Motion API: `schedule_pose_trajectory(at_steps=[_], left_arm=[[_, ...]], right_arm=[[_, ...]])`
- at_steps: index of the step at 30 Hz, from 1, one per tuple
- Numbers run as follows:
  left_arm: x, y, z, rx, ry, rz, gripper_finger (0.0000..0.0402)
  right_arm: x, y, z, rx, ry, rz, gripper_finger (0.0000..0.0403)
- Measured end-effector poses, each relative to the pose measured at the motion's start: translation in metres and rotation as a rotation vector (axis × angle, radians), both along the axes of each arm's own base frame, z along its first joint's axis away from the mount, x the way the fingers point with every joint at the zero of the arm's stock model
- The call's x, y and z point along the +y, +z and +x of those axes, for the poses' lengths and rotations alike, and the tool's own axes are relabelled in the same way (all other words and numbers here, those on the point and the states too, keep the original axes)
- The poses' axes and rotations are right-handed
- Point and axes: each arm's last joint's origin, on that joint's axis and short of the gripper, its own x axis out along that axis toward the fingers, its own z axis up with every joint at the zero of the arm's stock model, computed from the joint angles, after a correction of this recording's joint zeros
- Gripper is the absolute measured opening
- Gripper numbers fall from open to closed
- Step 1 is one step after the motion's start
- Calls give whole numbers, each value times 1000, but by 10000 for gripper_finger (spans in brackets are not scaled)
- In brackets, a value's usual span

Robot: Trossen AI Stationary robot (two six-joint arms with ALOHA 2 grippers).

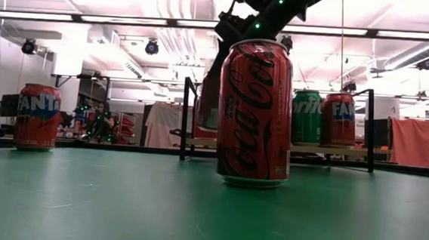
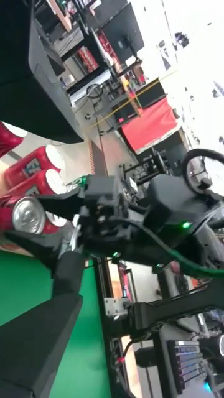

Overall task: Place canned beverage on shelf
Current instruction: Put the red-black soda can on the shelf aligned with the other red-black soda can

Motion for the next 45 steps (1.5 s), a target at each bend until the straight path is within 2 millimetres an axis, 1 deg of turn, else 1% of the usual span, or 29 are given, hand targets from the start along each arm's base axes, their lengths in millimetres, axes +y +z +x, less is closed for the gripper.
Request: schedule_pose_trajectory(at_steps=[6, 11, 19, 32, 36, 45], left_arm=[[2, 1, -1, 2, 7, 12, 398], [1, -1, 1, 19, 9, 21, 398], [1, -1, 1, 11, 10, 22, 398], [1, 1, 1, -6, 10, 21, 398], [1, 3, 1, -35, 10, 12, 398], [1, 5, 1, -53, 10, 6, 398]], right_arm=[[-4, -5, 8, 12, 5, -4, 274], [-10, -7, 10, 16, -21, 5, 274], [-19, -10, 8, 32, -57, 25, 278], [-20, -10, 8, 31, -51, 18, 280], [-20, -10, 8, 32, -51, 17, 282], [-20, -10, 8, 31, -51, 14, 323]])
